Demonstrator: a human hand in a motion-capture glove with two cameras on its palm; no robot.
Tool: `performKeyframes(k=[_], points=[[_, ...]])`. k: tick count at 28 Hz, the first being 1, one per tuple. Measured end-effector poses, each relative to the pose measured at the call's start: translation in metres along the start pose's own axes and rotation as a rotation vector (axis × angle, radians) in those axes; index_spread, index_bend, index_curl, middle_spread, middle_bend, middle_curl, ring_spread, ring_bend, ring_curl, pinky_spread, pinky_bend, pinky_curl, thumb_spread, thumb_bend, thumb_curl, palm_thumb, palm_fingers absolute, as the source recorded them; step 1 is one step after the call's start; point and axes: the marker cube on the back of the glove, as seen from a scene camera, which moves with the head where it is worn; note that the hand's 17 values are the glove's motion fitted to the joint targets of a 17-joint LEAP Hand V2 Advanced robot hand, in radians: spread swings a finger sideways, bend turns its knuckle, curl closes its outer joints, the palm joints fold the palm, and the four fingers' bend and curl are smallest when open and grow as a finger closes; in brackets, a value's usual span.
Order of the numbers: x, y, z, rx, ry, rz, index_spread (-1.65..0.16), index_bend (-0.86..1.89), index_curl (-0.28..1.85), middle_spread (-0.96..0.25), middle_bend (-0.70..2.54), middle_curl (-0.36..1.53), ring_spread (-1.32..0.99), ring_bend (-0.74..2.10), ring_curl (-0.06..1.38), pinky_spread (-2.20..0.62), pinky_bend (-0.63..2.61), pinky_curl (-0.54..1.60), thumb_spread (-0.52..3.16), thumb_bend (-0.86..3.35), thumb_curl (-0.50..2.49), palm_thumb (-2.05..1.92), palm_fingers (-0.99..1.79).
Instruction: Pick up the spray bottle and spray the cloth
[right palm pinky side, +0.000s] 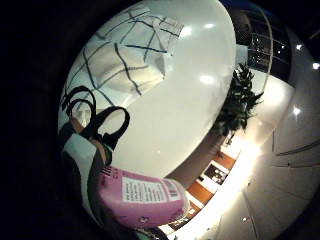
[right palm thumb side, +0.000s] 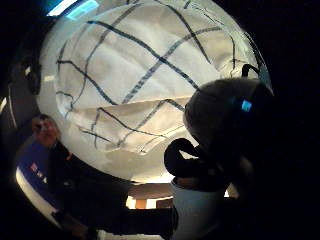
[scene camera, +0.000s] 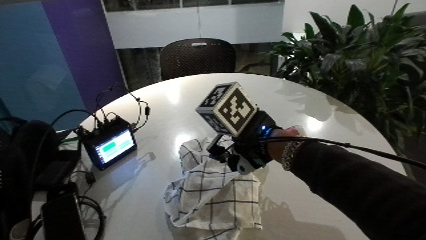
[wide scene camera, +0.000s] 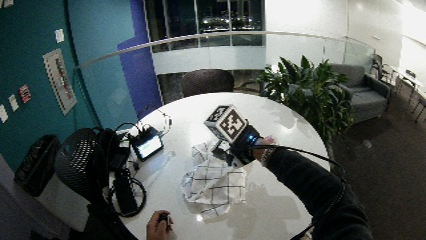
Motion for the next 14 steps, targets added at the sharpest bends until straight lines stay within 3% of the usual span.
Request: performKeyframes(k=[6,14], points=[[0.003,0.006,-0.018,0.053,-0.073,-0.009,-0.28,0.36,0.67,-0.2,0.62,0.53,-0.16,0.71,0.46,-0.3,0.45,0.4,0.56,-0.02,0.95,0.81,1.39],[-0.003,0.036,-0.079,0.338,-0.548,-0.172,-0.28,0.36,0.67,-0.2,0.63,0.53,-0.16,0.71,0.46,-0.3,0.46,0.41,0.58,-0.02,0.97,0.8,1.39]])
